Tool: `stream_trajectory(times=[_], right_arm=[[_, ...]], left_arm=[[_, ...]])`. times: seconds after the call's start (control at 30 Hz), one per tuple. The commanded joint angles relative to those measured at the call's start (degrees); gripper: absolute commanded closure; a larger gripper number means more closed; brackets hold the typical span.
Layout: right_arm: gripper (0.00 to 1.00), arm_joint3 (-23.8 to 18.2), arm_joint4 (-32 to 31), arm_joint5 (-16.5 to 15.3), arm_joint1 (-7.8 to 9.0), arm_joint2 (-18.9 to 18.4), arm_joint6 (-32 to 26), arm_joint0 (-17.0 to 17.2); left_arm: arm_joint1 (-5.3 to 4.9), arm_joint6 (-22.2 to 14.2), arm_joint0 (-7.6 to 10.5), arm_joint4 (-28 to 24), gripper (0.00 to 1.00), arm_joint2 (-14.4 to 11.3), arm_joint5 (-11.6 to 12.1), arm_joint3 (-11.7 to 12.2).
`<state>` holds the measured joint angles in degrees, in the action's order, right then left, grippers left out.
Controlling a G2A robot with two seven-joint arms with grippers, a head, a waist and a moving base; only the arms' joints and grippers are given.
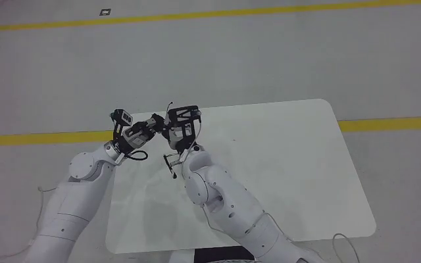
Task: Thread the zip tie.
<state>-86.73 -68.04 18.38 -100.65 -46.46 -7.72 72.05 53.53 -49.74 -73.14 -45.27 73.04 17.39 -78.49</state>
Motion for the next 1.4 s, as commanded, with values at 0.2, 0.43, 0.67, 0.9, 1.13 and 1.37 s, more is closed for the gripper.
stream_trajectory(times=[0.2,0.43,0.67,0.9,1.13,1.37], right_arm=[[1.0,0.82,0.18,-0.12,-0.15,0.44,0.74,-0.44],[1.0,1.48,-0.4,0.37,-0.29,0.5,-0.06,-0.59],[0.56,0.7,-0.18,0.52,-0.2,0.03,0.29,-0.38],[0.0,-1.36,-1.23,0.19,0.35,-0.65,-0.02,0.75],[0.0,-4.66,-2.36,-1.92,1.47,-0.92,-0.96,2.77],[0.0,-4.87,-2.62,-2.06,1.54,-0.98,-1.11,2.91]], left_arm=[[0.0,0.0,0.0,0.0,1.0,0.0,0.0,0.0],[0.0,0.0,0.0,0.0,1.0,0.0,0.0,0.0],[0.0,0.0,0.0,0.0,1.0,0.0,0.0,0.0],[0.0,0.0,0.0,0.0,1.0,0.0,0.0,0.0],[0.0,0.0,0.0,0.0,1.0,0.0,0.0,0.0],[0.0,0.0,0.0,0.0,1.0,0.0,0.0,0.0]])
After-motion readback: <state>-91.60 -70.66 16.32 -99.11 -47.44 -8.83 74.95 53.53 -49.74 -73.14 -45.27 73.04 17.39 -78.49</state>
